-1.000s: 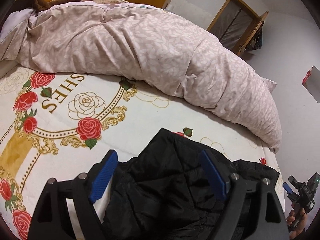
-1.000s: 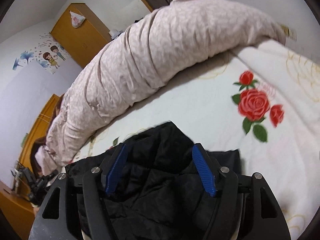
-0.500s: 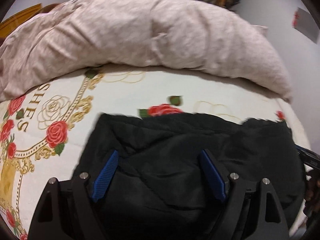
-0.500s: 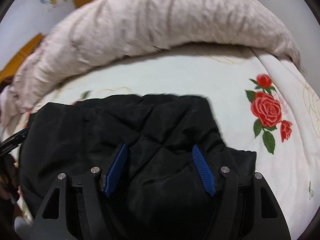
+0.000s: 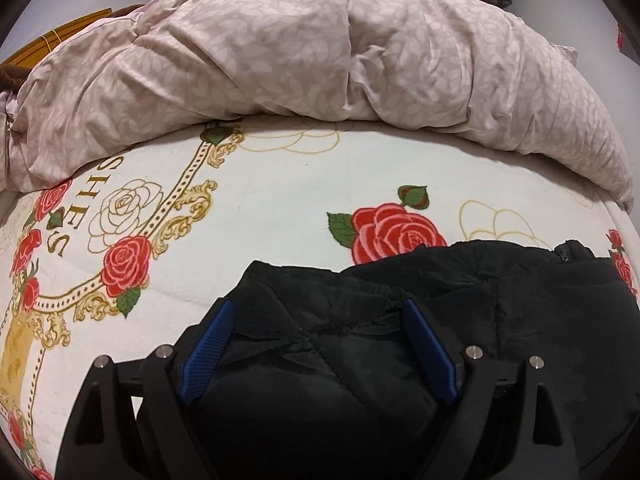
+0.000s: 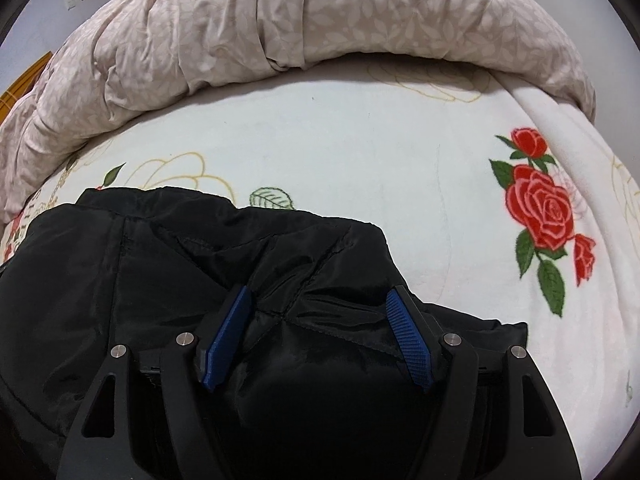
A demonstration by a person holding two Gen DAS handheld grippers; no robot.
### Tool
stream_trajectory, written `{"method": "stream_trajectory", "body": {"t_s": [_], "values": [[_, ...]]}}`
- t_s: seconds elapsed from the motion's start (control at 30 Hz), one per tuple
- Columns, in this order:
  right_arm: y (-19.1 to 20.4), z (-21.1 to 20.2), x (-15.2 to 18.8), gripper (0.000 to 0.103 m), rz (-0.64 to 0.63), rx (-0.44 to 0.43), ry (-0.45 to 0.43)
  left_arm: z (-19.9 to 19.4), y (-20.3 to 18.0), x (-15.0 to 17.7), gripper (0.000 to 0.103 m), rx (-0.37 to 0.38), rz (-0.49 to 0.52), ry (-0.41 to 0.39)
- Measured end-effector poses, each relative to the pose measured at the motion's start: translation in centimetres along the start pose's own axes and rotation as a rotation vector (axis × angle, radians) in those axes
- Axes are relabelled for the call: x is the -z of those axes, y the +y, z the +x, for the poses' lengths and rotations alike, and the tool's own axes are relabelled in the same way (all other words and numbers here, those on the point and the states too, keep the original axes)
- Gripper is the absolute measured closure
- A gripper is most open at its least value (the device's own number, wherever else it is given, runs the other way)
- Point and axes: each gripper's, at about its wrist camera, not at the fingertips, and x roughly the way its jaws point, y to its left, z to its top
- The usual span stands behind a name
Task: Fold large clothes
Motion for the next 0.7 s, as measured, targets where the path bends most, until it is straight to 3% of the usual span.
{"method": "stream_trajectory", "body": {"t_s": [0.5, 0.63, 0.7], "values": [[0.2, 1.1, -0.3, 0.033, 0.009, 0.019, -0.044, 1.1, -0.4, -0.3, 0.012, -0.035, -0.002, -0.003], [0.3, -1.0, -0.8, 0.033, -0.001, 0.047, -0.032, -0.4, -0.4, -1.5, 0.015, -0.041, 0.002, 0.035], [0.4, -3.6, -1.2, 0.033, -0.005, 0.041, -0.07, -2.5, -0.3, -2.2, 0.017, -0.011, -0.015, 0.013]]}}
